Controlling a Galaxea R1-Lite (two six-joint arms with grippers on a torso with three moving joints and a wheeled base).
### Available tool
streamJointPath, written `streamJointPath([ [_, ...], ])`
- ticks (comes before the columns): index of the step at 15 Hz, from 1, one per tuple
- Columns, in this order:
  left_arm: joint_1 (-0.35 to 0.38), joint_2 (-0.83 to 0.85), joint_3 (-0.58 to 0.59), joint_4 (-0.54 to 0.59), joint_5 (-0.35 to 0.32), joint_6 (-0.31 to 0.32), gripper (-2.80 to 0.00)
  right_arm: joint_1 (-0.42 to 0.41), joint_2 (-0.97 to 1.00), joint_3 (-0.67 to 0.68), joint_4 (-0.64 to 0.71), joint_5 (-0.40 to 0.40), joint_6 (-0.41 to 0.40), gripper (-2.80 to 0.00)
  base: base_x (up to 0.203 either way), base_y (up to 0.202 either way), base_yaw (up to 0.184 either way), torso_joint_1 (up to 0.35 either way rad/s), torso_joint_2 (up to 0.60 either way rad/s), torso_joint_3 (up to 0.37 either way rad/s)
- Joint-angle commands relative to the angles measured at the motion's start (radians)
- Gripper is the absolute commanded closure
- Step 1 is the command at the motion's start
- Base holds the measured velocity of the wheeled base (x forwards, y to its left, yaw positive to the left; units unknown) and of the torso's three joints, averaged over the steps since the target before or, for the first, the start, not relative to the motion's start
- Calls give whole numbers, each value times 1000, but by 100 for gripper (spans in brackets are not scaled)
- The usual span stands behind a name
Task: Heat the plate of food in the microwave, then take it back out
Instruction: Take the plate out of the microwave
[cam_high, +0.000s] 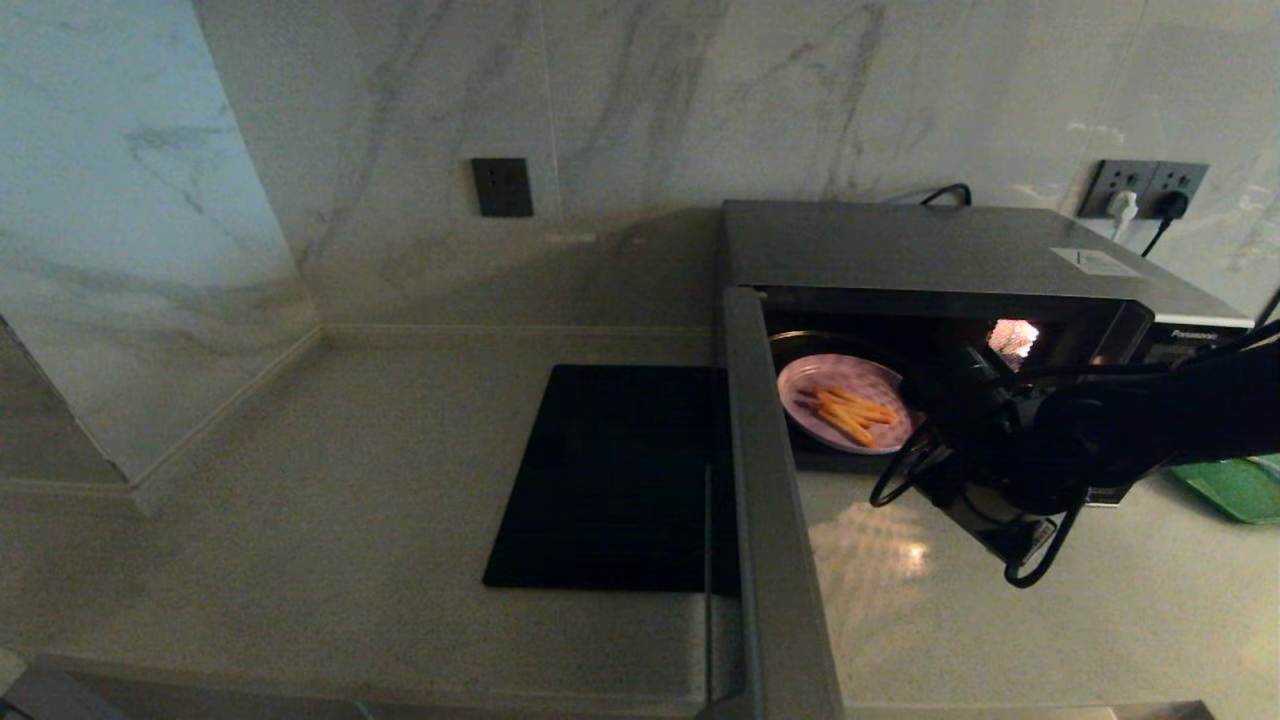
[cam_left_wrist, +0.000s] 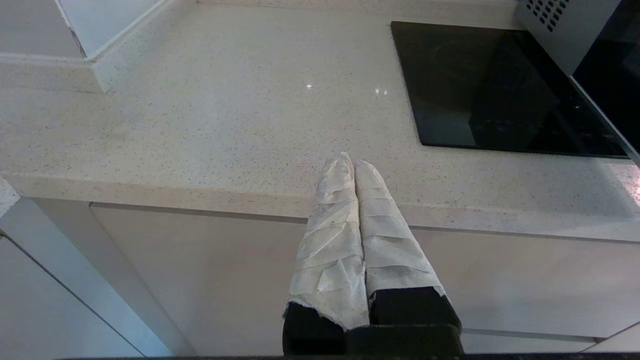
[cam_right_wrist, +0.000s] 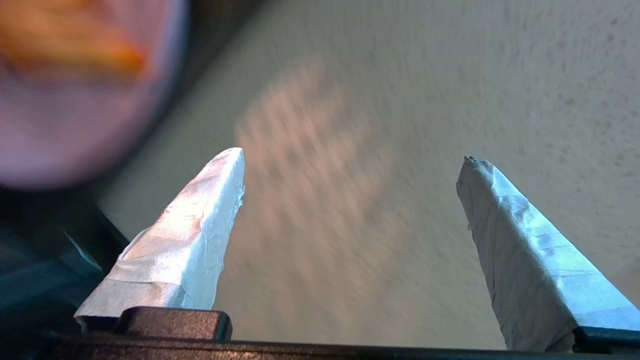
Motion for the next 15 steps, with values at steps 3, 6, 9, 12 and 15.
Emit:
streamJointPath([
  [3,2,0,0,0,1,-1,0,1,-78,19,-4,8,0,-280,0,0,0,0,0,0],
  [6,1,2,0,0,1,-1,0,2,-81,-23,-85,40,61,-280,0,0,0,0,0,0],
  [9,2,0,0,0,1,-1,0,0,-36,-124,-88,115,145,-280,0,0,0,0,0,0],
  [12,2,0,0,0,1,-1,0,-6,25,-170,-90,123,187,-280,0,0,0,0,0,0],
  [15,1,0,0,0,1,-1,0,-64,41,-172,-89,122,191,-280,0,0,0,0,0,0],
])
